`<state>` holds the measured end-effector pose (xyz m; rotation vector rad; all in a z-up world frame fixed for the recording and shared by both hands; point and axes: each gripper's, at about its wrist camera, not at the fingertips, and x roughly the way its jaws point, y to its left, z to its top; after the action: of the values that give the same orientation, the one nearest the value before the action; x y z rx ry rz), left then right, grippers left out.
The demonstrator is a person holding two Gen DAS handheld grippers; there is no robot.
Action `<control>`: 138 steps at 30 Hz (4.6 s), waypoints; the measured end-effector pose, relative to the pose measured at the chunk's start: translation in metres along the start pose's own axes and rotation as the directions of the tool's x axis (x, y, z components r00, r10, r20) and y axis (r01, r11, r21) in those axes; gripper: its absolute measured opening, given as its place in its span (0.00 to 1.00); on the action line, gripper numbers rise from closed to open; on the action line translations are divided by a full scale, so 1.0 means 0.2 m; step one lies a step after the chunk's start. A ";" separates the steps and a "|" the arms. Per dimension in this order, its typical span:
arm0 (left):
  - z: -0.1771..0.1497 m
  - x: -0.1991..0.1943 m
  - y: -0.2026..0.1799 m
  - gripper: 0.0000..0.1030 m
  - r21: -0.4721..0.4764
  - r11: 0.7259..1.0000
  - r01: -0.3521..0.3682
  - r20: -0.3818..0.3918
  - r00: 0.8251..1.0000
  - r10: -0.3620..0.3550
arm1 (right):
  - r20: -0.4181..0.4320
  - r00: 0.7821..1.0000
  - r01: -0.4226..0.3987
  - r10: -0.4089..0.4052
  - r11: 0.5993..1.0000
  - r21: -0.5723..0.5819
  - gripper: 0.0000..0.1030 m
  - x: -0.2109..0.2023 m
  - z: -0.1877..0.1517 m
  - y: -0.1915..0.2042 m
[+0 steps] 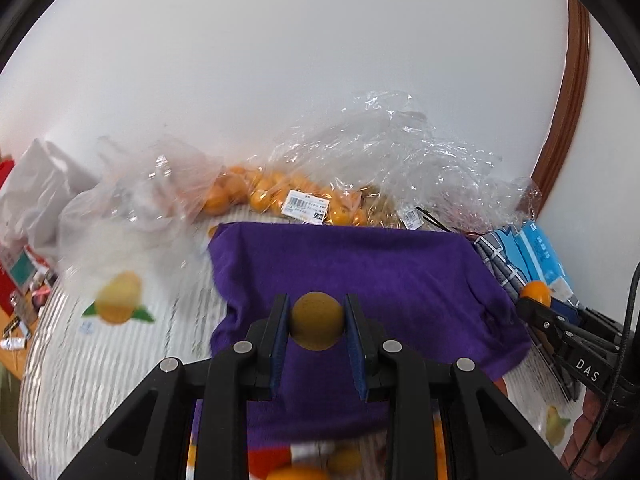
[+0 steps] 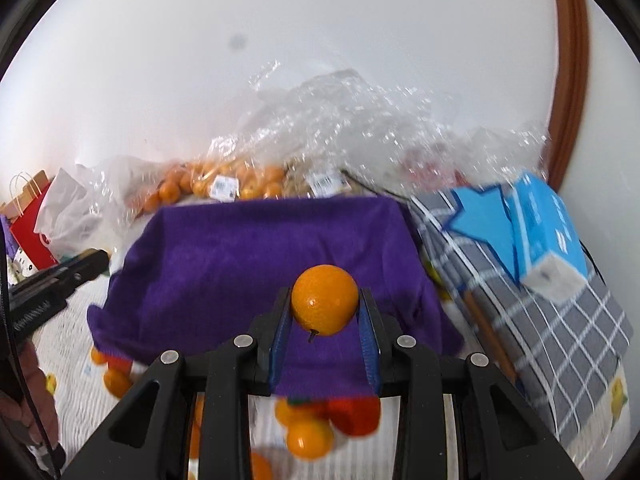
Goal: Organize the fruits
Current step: 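Carry both held fruits up and over the purple towel, then open both tools to drop the fruits onto the purple towel, then withdraw both open tools from the towel toward the loose fruits, then grasp a large mandarin with the right tool while the left tool grasps an oval orange fruit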
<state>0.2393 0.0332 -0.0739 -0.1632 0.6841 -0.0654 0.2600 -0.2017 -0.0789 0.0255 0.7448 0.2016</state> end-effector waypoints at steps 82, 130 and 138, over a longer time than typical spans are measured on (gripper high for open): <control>-0.16 -0.12 -0.11 0.47 0.070 0.990 0.121 0.007 0.993 -0.122 | -0.007 0.995 0.099 -0.099 0.995 0.005 0.69 -0.33 -0.37 0.08; -0.61 -0.26 0.28 0.48 -0.087 0.994 0.065 -0.063 0.996 -0.071 | -0.160 0.974 -0.161 0.159 0.987 0.000 0.50 -0.08 -0.62 0.25; -0.61 -0.24 0.23 0.48 -0.046 0.993 0.110 -0.096 0.989 -0.114 | -0.175 0.974 -0.156 0.145 0.986 -0.050 0.39 -0.09 -0.64 0.26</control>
<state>0.1262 0.0677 -0.1448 -0.2390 0.7745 -0.1686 0.1530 -0.1610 -0.1563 0.0040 0.9082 0.3762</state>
